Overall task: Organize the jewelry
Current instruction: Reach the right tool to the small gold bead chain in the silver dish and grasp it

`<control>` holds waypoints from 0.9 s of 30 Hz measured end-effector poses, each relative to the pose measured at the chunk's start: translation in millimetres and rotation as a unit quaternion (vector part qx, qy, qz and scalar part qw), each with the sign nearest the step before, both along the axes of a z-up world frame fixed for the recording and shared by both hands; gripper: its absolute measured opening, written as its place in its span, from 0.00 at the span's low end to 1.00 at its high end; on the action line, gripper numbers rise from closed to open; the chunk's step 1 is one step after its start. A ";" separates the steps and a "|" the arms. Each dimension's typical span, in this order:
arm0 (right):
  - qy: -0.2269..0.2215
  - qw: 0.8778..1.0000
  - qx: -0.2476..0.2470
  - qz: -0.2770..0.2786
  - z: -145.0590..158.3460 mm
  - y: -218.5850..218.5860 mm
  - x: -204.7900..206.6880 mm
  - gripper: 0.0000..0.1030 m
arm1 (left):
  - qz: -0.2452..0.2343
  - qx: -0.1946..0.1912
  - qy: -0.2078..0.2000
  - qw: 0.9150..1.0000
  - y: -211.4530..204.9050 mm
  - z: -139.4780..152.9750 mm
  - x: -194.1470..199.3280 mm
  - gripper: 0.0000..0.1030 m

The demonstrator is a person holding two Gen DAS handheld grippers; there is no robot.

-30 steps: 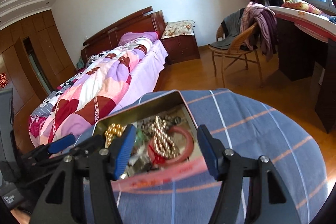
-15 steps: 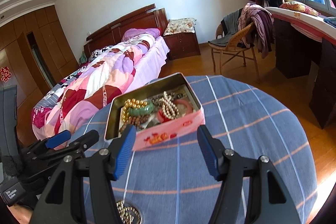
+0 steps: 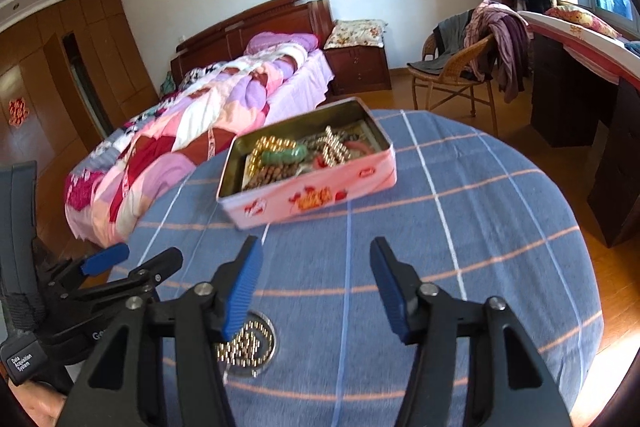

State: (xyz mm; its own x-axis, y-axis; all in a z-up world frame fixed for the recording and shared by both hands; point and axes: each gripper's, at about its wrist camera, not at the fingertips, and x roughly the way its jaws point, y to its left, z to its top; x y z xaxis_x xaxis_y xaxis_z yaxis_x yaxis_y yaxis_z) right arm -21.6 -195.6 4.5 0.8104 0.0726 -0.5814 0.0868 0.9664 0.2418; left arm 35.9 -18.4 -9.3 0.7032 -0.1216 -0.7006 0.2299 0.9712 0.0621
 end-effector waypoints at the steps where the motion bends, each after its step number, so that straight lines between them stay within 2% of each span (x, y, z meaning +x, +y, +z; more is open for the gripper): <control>1: 0.006 1.000 -0.004 0.007 -2.4 2.9 -1.4 0.46 | 0.002 0.003 0.000 1.000 3.3 -1.2 -2.7 0.75; 4: 0.023 0.999 -0.010 0.026 -11.1 10.2 -5.7 0.38 | 0.005 0.003 0.005 1.000 17.2 -10.8 -11.9 0.75; 8: 0.041 0.997 -0.010 0.060 -20.7 26.6 -7.1 0.34 | 0.007 -0.010 0.013 1.000 32.5 -19.6 -20.7 0.75; 15: 0.070 0.989 -0.017 0.128 -33.7 61.9 -0.1 0.35 | 0.013 -0.005 0.010 1.000 52.7 -21.0 -29.4 0.75; 21: 0.107 0.983 -0.032 0.148 -51.7 78.5 16.5 0.38 | 0.027 -0.022 0.018 0.999 66.8 -23.1 -26.5 0.75; 27: 0.117 0.980 -0.044 0.154 -51.8 81.2 22.4 0.40 | 0.025 -0.031 0.027 0.999 67.2 -25.9 -26.6 0.75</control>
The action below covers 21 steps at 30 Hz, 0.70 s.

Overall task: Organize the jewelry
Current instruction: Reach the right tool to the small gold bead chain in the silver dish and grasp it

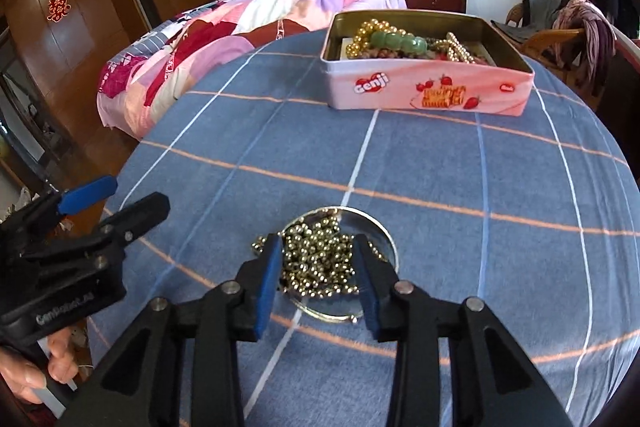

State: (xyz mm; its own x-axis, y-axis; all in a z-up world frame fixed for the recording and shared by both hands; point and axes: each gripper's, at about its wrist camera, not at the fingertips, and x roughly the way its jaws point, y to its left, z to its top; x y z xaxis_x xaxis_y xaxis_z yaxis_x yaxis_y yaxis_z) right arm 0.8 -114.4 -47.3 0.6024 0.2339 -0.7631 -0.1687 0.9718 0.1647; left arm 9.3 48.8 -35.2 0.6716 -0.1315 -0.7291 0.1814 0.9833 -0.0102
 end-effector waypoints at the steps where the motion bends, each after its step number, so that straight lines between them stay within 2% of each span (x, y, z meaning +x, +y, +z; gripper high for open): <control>1: 0.002 1.000 0.000 0.001 -0.2 -0.4 0.5 0.43 | -0.002 0.002 0.000 1.000 -1.2 -0.1 -0.5 0.75; 4: 0.017 1.000 0.017 0.002 -4.6 -5.6 0.6 0.52 | -0.007 0.007 -0.004 1.000 -4.3 1.1 -2.9 0.75; 7: 0.008 0.999 -0.033 0.018 -4.6 7.2 -3.7 0.54 | -0.007 0.006 -0.003 1.000 -5.0 1.7 -3.3 0.75; 9: 0.007 0.998 -0.057 0.022 -5.2 14.4 -4.2 0.49 | -0.008 0.005 -0.003 1.000 -5.6 2.1 -4.2 0.75; 11: 0.005 0.998 -0.059 0.032 -4.7 16.8 -4.1 0.22 | -0.008 0.006 -0.004 1.000 -5.9 3.1 -5.3 0.75; 15: 0.009 0.999 -0.011 0.033 -4.2 8.8 -3.0 0.19 | -0.007 0.005 -0.008 1.000 -4.8 5.7 -6.4 0.75; 17: 0.005 0.999 0.011 0.031 -1.1 4.6 -4.7 0.13 | -0.008 0.005 -0.008 1.000 -4.7 5.4 -5.8 0.75; 21: -0.032 0.998 0.045 0.024 21.6 -4.0 -11.9 0.13 | -0.014 -0.001 -0.007 1.000 -7.7 4.7 -5.4 0.75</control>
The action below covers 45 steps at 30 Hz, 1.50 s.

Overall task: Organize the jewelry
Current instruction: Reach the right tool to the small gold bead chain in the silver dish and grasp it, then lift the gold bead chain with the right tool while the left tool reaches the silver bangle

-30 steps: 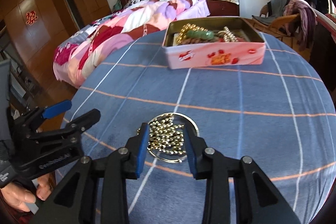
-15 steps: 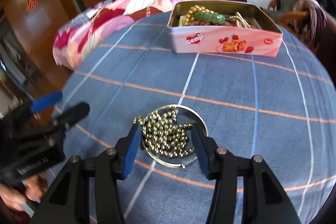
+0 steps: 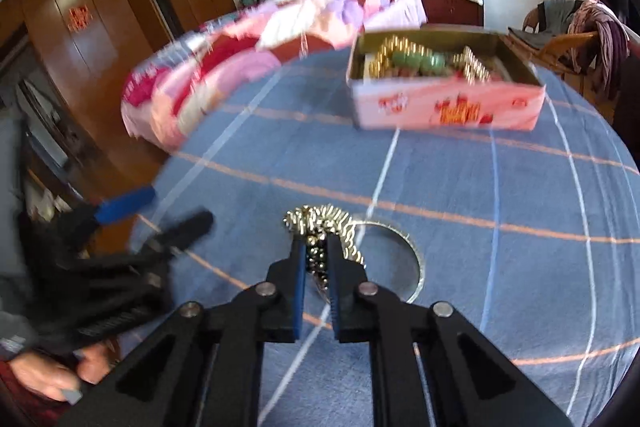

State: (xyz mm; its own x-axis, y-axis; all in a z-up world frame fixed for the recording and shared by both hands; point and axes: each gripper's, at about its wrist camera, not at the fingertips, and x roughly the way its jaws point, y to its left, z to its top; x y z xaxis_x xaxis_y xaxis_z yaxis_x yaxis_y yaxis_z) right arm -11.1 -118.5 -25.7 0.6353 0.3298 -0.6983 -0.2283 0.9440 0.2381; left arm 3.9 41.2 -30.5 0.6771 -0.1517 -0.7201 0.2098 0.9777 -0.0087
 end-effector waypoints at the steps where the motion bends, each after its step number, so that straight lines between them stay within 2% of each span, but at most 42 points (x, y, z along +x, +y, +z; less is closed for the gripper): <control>1: -0.011 1.000 0.003 -0.004 6.9 -2.6 -1.5 0.13 | -0.003 -0.001 0.000 1.000 -1.9 0.1 0.3 0.75; 7: -0.047 0.997 0.026 -0.049 28.7 -26.1 -5.2 0.13 | -0.037 -0.009 0.004 0.999 -15.9 -0.1 -2.2 0.75; 10: -0.053 0.995 0.023 -0.080 29.5 -41.9 -5.0 0.13 | -0.066 -0.032 0.017 0.997 -28.3 -1.4 -1.9 0.75; 15: -0.041 0.991 0.026 -0.127 26.3 -72.1 -3.3 0.13 | -0.142 -0.065 0.063 0.986 -69.4 -10.6 5.3 0.75; 18: -0.039 0.989 0.025 -0.140 25.3 -80.8 -7.9 0.13 | -0.170 -0.072 0.081 0.979 -92.1 -15.5 9.0 0.75; 19: -0.040 0.989 0.020 -0.143 25.3 -81.7 -9.5 0.13 | -0.169 -0.059 0.089 0.980 -100.3 -19.8 11.5 0.75; 25: -0.038 0.989 0.008 -0.144 21.0 -85.7 -13.0 0.13 | -0.152 0.028 0.072 0.985 -130.9 -26.9 14.1 0.79; 27: -0.034 0.989 0.013 -0.145 17.4 -88.8 -12.8 0.13 | -0.144 0.018 0.072 0.987 -127.4 -26.4 16.2 0.78; 29: -0.033 0.989 0.016 -0.146 16.1 -92.3 -14.7 0.13 | -0.140 0.011 0.069 0.988 -123.5 -24.4 17.1 0.68; 33: -0.037 0.988 0.029 -0.150 19.2 -98.9 -19.2 0.13 | -0.143 -0.004 0.071 0.987 -119.7 -23.6 21.4 0.68; 37: -0.048 0.986 0.034 -0.155 27.0 -101.8 -24.1 0.13 | -0.138 -0.058 0.072 0.986 -106.6 -19.0 21.7 0.68; 45: -0.074 0.985 0.046 -0.152 44.4 -100.3 -25.8 0.13 | -0.115 -0.071 0.022 0.991 -88.0 9.1 18.3 0.68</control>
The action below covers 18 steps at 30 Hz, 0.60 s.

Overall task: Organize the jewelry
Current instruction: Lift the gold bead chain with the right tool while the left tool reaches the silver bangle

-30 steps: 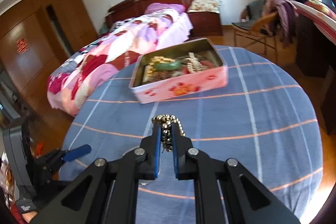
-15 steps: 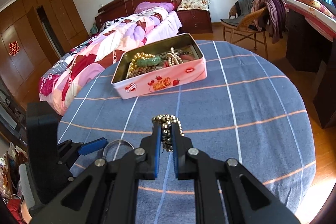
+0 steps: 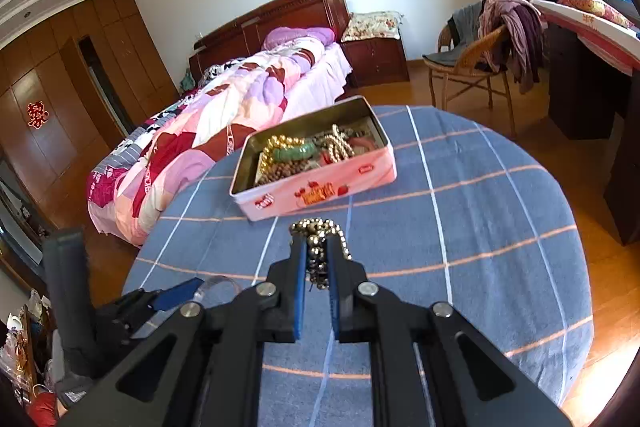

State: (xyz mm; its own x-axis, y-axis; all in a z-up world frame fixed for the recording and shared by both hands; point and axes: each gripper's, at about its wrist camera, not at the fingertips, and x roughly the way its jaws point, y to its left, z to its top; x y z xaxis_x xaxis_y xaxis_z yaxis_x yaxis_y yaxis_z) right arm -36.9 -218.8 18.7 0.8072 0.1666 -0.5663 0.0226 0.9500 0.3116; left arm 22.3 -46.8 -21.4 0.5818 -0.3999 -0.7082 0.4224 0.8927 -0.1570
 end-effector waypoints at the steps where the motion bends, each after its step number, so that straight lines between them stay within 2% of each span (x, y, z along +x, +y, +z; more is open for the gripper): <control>1: -0.002 1.000 -0.001 -0.001 1.4 0.2 0.2 0.13 | 0.003 -0.002 -0.006 1.000 1.4 3.0 0.3 0.68; 4: -0.004 1.000 0.000 -0.004 1.7 0.5 1.1 0.13 | 0.008 0.000 -0.022 1.000 1.8 11.4 1.9 0.68; 8: -0.002 1.000 -0.001 -0.006 0.6 1.3 1.9 0.13 | 0.014 0.022 -0.042 0.999 -0.9 18.2 2.5 0.68; 18: -0.020 0.999 -0.029 -0.011 12.5 7.9 -3.8 0.13 | 0.027 0.032 -0.058 0.997 1.8 24.9 0.2 0.68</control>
State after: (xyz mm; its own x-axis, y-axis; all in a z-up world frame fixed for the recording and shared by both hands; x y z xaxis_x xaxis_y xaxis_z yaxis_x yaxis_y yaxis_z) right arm -40.7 -210.8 31.2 0.8326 0.1171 -0.5413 0.0318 0.9657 0.2578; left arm 22.5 -44.9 3.6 0.6812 -0.3213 -0.6579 0.3853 0.9214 -0.0511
